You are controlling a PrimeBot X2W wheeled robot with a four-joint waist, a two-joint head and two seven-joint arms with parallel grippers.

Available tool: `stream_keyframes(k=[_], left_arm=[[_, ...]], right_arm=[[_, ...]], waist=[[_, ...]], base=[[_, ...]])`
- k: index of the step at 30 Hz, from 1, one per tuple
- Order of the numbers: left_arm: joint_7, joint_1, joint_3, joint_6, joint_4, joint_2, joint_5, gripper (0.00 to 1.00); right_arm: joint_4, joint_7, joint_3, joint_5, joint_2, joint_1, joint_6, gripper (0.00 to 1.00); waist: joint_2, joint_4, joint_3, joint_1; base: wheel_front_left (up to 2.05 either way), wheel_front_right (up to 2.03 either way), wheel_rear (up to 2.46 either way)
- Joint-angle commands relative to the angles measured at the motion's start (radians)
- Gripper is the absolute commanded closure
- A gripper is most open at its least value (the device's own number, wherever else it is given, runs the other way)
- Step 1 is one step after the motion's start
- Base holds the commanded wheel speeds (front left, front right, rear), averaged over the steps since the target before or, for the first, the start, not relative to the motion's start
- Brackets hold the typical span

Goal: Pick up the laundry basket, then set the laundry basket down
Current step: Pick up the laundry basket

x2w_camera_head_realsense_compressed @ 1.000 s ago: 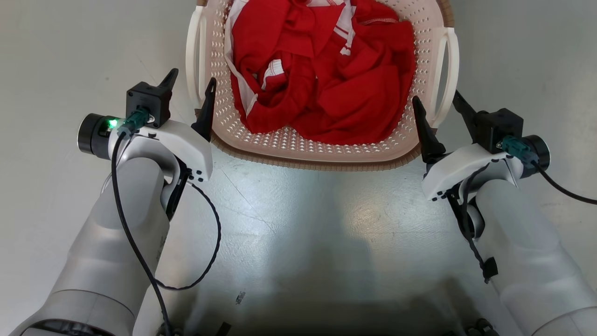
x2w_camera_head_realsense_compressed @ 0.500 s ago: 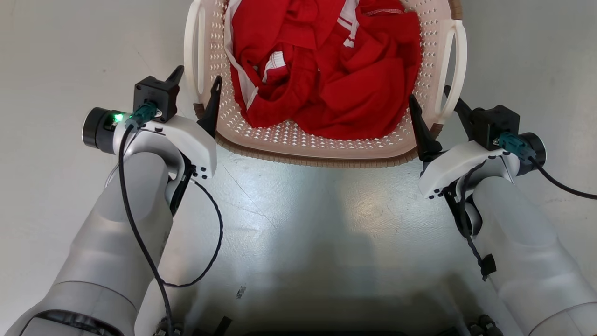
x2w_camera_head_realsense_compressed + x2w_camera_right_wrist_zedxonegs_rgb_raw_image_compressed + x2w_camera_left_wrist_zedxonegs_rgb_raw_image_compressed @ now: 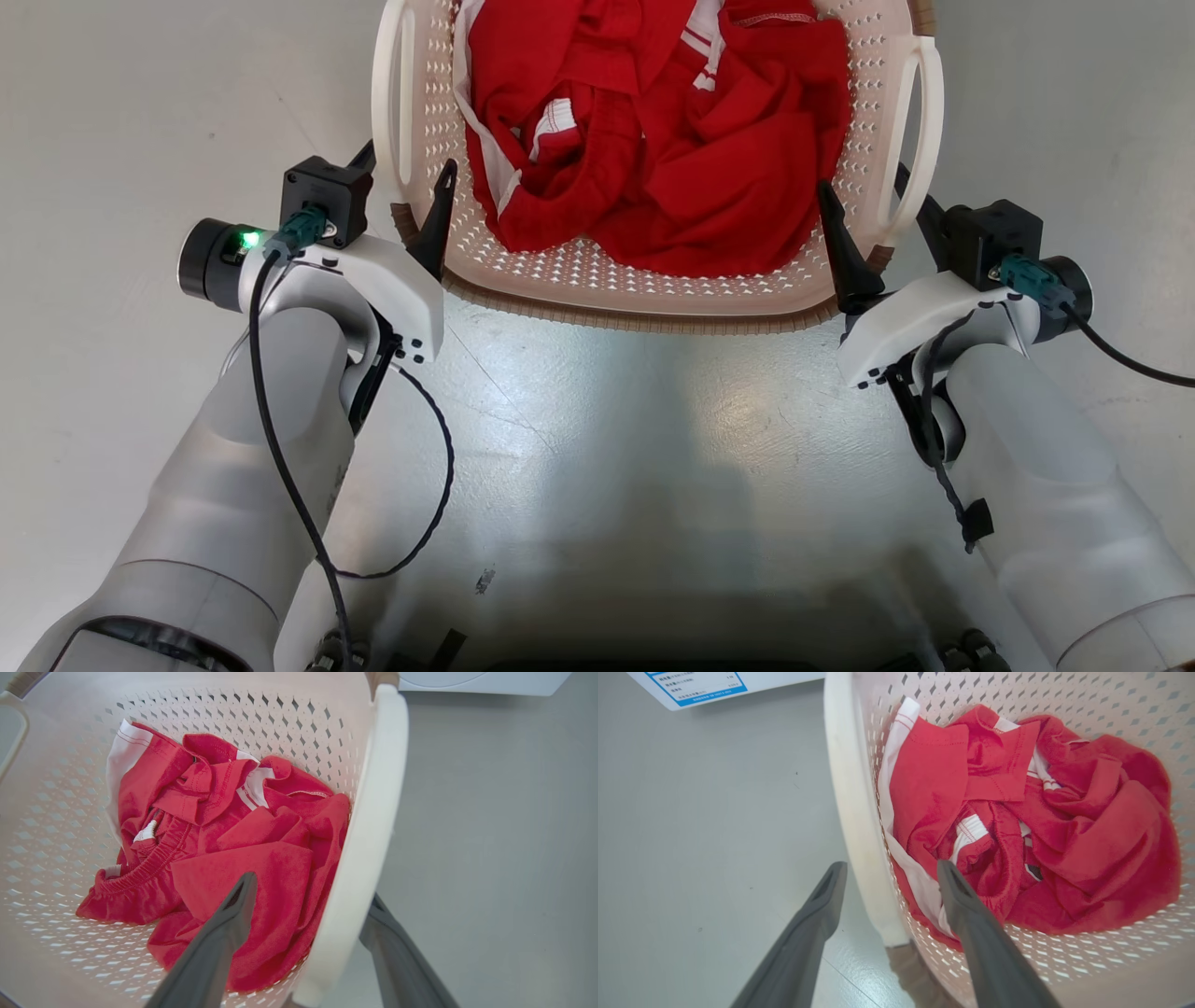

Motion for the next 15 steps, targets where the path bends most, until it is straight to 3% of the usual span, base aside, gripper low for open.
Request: stream_keyframes(k=[1, 15], left_arm=[[-0.005, 0.003, 0.011, -0.002, -0.001, 0.031, -0.008, 0.0], [-0.005, -0.005, -0.012, -0.002, 0.013, 0.035, -0.026, 0.0]], right_arm=[[-0.006, -0.012, 0.021, 0.011, 0.016, 0.033, 0.003, 0.0], [-0.003, -0.012, 0.017, 0.017, 0.016, 0.043, 0.003, 0.0]], waist=[[0.0, 0.0, 0.0, 0.0], [0.0, -0.008, 0.0, 0.0]], base=[[0.0, 0.0, 0.0], [0.0, 0.0, 0.0]])
